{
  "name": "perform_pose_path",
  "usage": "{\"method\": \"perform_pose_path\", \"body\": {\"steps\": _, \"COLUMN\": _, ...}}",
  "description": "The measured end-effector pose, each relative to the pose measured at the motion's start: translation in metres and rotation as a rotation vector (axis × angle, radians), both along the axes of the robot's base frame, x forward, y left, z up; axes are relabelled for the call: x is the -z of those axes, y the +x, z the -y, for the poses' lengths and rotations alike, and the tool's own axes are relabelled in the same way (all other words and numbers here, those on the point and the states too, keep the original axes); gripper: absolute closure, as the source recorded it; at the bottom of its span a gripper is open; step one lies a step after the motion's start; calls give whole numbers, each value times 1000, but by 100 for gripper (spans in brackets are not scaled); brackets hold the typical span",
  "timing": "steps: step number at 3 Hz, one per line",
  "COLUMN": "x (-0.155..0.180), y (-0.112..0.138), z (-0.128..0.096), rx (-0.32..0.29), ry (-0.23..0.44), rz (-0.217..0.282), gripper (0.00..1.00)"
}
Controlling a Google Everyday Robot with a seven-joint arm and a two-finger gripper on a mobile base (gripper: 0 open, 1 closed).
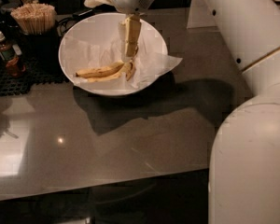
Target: Pick banana from white bowl
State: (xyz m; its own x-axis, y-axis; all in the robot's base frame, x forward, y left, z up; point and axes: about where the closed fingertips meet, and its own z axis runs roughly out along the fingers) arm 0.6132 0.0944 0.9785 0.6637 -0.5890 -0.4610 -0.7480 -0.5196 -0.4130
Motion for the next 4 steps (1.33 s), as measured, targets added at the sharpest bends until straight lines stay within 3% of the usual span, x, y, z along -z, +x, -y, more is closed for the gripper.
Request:
{"method": "perform_pose_path", "body": {"steps": 1, "x": 9, "y": -1, "z": -7, "rx": 5, "ry": 4, "rz": -26, "gripper": 0}}
{"method": "perform_pose_path", "body": {"steps": 2, "x": 36, "y": -6, "z": -7, "rx": 53, "ry": -14, "rz": -109, "gripper": 0}}
{"method": "perform_pose_path", "body": {"steps": 3, "x": 58, "y": -17, "z": 12, "rx": 153, "ry": -45, "rz": -188, "gripper": 0}}
{"method": "perform_pose_path", "body": {"steps": 4, "x": 64, "y": -17, "z": 9, "rx": 154, "ry": -49, "rz": -197, "gripper": 0}}
